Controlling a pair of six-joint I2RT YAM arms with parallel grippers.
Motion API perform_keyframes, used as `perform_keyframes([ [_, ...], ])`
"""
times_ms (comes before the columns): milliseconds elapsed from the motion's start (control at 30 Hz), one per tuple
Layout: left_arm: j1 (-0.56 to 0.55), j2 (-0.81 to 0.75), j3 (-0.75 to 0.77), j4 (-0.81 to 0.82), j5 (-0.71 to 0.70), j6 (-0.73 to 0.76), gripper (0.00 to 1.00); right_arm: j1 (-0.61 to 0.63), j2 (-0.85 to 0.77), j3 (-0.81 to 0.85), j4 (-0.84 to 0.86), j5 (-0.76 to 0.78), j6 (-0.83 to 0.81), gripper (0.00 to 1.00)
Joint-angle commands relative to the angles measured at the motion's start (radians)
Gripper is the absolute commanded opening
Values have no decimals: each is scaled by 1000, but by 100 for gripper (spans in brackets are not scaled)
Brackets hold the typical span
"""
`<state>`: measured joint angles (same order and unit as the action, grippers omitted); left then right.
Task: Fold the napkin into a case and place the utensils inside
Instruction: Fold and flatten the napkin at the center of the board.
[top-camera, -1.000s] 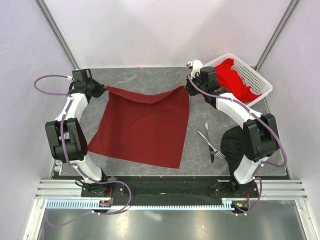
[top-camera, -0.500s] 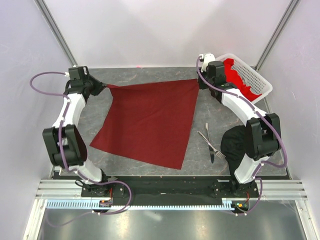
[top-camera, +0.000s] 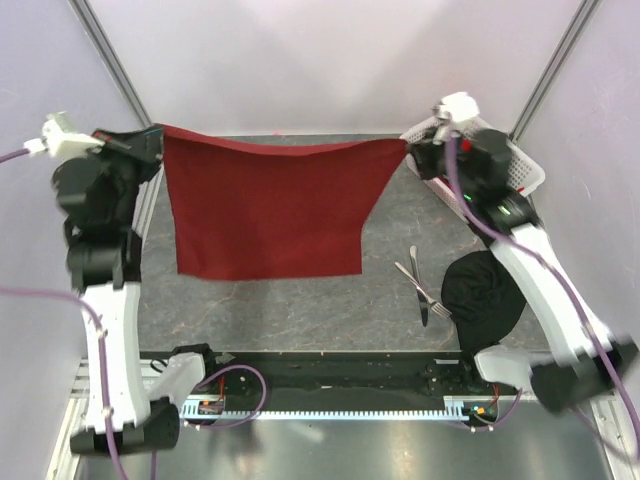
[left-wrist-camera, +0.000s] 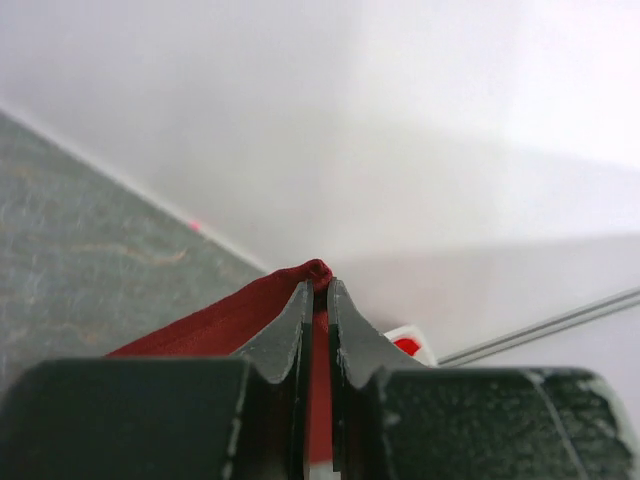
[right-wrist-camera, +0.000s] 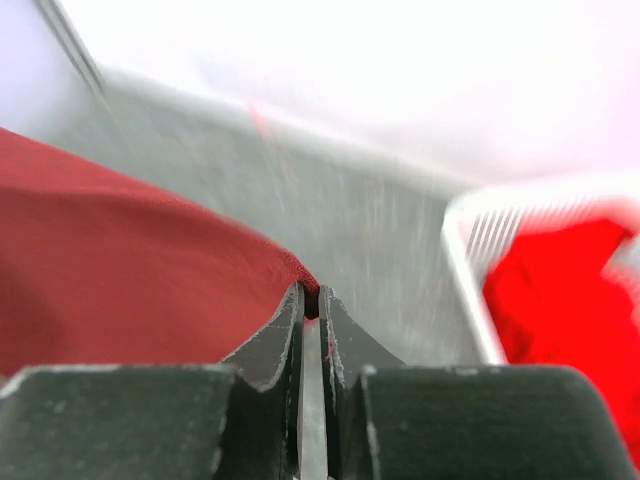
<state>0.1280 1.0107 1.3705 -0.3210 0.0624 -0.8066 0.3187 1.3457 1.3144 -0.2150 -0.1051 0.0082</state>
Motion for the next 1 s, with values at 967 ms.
perform_keyframes([
  [967,2,-21,-99,64,-194,50,2,14,-177,-133,288,-19,50,0],
])
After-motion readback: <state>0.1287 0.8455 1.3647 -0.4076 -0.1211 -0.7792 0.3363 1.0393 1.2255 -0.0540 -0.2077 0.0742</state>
